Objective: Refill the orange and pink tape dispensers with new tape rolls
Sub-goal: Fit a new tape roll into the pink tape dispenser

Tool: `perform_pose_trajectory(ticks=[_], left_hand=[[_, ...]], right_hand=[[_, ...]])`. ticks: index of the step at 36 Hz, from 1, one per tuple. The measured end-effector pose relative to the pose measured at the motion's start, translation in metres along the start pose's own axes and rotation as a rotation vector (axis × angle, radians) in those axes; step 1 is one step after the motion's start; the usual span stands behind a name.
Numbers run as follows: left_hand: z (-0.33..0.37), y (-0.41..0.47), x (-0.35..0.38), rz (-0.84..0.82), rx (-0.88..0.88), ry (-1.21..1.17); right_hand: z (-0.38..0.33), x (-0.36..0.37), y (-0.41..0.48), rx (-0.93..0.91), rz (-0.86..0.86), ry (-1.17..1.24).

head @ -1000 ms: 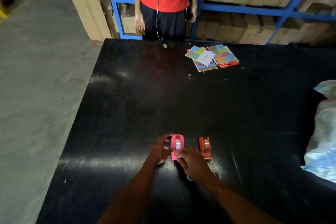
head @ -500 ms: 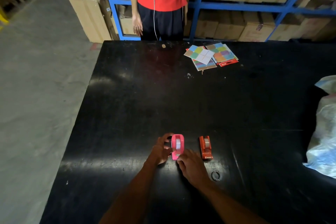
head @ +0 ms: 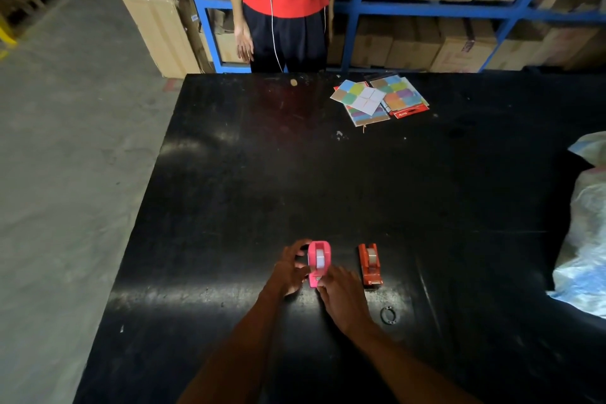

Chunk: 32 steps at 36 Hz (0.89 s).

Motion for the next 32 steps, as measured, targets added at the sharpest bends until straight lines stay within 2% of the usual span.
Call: perform_pose_trajectory(ticks=[9, 13, 18, 25, 28, 32], left_hand=[[0.001, -0.005, 0.000, 0.044, 0.001, 0.104], [-0.001, -0.007, 0.001, 0.083, -0.019, 0.114], [-0.007, -0.013, 0.001, 0.033, -0.044, 0.116], [-0.016, -0.036, -0.004, 0.085, -0.045, 0.238], [-0.011, -0.053, 0.000, 0.176, 0.000, 0.318], [0.007, -0.085, 0.003, 0.447, 0.148, 0.390]], right_hand=[[-0.004, 0.001, -0.006, 0.001, -0.036, -0.049], [-0.006, -0.004, -0.014, -0.034, -0.046, 0.031], [0.001, -0.009, -0.039, -0.065, -0.040, 0.050], [0.011, 0.001, -0.078, -0.112, -0.057, -0.006], [0.022, 0.004, -0.095, -0.050, -0.030, 0.002], [0.043, -0.010, -0.108, 0.060, 0.066, -0.009]])
Point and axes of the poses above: each hand's wrist, its own y-axis towards the middle knuckle, its own x-axis out of the palm, z = x × y, the point moved 5 cm from there along y, towards the middle knuckle, and after that the axes turned 4 degrees about y, right-handed, at the moved point
